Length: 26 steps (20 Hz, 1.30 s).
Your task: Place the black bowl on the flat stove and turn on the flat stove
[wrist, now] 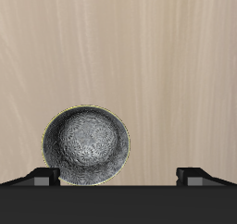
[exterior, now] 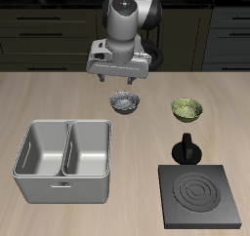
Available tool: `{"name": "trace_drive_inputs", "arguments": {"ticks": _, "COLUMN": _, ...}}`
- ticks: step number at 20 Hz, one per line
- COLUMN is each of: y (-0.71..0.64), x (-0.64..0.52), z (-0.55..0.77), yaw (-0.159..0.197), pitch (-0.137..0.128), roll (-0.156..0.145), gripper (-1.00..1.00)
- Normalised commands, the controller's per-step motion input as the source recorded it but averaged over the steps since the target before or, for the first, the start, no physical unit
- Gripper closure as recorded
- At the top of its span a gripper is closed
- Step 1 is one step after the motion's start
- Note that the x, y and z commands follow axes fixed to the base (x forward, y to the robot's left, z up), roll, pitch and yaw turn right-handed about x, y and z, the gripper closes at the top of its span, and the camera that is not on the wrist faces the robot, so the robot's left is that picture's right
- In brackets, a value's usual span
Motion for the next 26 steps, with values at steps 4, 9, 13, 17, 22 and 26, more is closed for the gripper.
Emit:
{"name": "trace_drive_inputs", "arguments": {"ticks": 4, "y": 0.0, "x": -0.02, "z": -0.44, "yaw": 0.011, "pitch": 0.045, "roll": -0.011, "gripper": -1.0}}
{"name": "trace_drive_inputs", "arguments": {"ticks": 9, "y": -0.02, "x": 0.02, "z": -0.29, "yaw": -0.02, "pitch": 0.039, "roll": -0.019, "gripper": -1.0}}
{"name": "trace_drive_inputs", "arguments": {"ticks": 13, "y": -0.06, "x": -0.04, "z": -0.27, "yaw": 0.008, "pitch": 0.02, "roll": -0.024, "gripper": -1.0}}
{"name": "trace_drive_inputs", "arguments": {"ticks": 17, "y": -0.04, "x": 0.01, "z": -0.26, "yaw": -0.015, "pitch": 0.036, "roll": -0.008, "gripper": -1.0}}
{"name": "trace_drive_inputs", "arguments": {"ticks": 22, "y": 0.01, "x": 0.07, "z": -0.3, "yaw": 0.005, "pitch": 0.042, "roll": 0.007, "gripper": -1.0}}
{"name": "trace_drive_inputs", "arguments": {"ticks": 26, "y": -0.01, "x": 0.03, "z": -0.28, "yaw": 0.005, "pitch": 0.041, "roll": 0.0, "gripper": -1.0}}
